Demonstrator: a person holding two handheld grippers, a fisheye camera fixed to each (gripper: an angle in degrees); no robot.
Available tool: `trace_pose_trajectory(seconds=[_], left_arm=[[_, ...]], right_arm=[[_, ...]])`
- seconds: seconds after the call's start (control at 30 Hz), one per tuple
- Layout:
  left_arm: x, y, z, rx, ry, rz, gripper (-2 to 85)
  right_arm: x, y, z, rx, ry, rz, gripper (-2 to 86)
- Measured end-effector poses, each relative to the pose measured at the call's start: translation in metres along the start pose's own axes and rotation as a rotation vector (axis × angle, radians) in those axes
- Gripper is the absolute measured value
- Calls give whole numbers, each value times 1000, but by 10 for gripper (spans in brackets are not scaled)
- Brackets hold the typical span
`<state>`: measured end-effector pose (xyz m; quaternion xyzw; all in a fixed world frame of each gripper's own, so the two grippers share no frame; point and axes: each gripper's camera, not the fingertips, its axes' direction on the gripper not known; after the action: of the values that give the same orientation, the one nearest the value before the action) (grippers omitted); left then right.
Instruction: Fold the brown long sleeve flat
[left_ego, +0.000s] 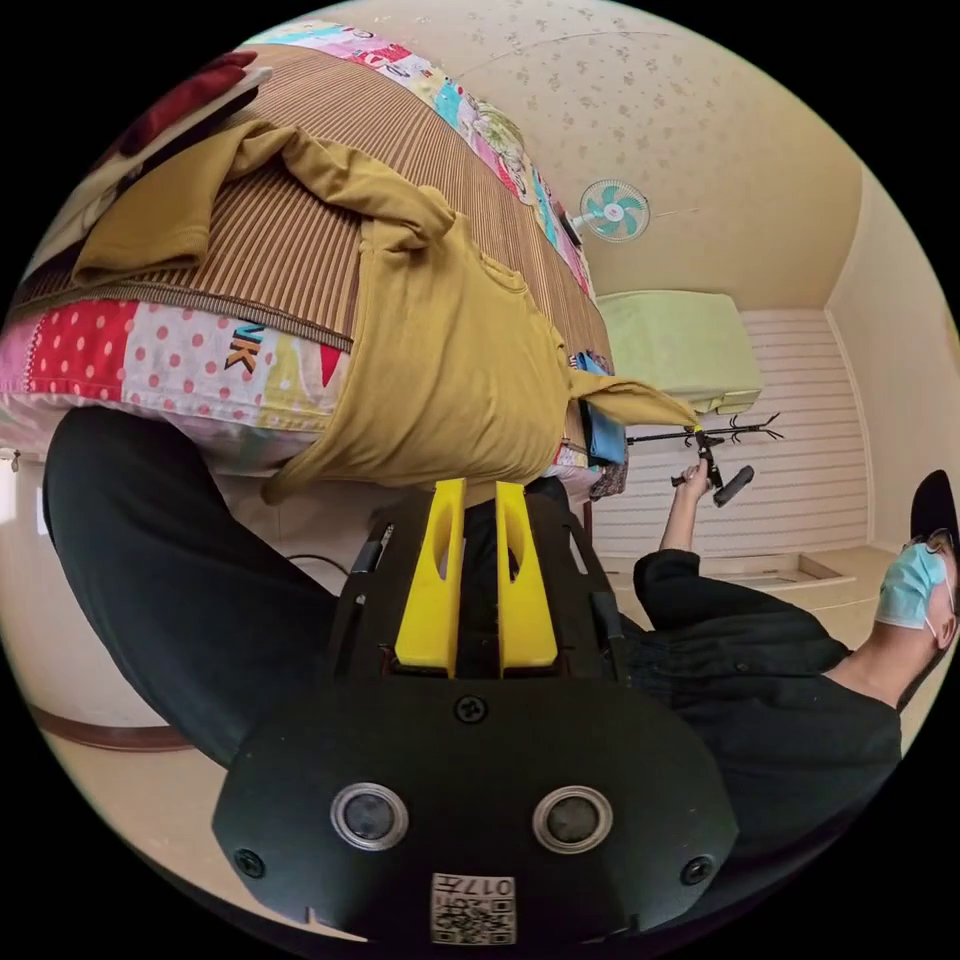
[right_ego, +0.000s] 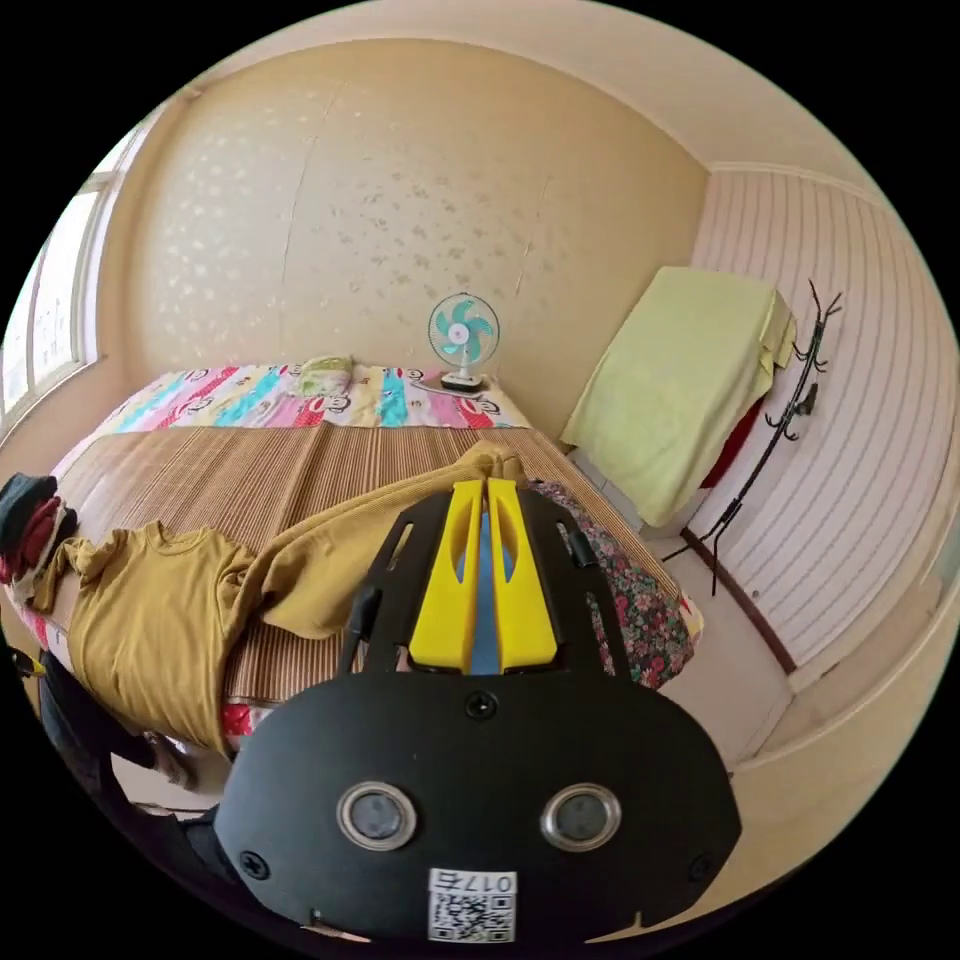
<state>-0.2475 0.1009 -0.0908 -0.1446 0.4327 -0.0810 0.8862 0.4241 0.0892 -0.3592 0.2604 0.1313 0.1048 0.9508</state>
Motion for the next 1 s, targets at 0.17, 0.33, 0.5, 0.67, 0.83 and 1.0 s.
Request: trace_pose_trajectory(seconds=[0.17, 0.33, 0.5, 0.67, 0.83, 1.0], left_arm=[[-8, 3, 1, -16, 19, -6, 56], [-6, 1, -4, -33, -8, -3, 55], [1, -4, -3, -37, -10, 26, 55], [5, -2, 0, -26, 15, 27, 55], [3, 19, -18, 51, 1, 14, 53], [-16, 40, -29, 97, 30, -37, 55]], right_arm=[[168, 181, 43, -160, -230, 800, 26], [180, 298, 22, -32, -511, 1057, 77], [176, 292, 45, 2, -688, 1125, 114], [174, 268, 89, -97, -748, 1236, 79], [147, 203, 4, 155, -765, 1074, 34], [162, 278, 30, 97, -600, 1319, 27]])
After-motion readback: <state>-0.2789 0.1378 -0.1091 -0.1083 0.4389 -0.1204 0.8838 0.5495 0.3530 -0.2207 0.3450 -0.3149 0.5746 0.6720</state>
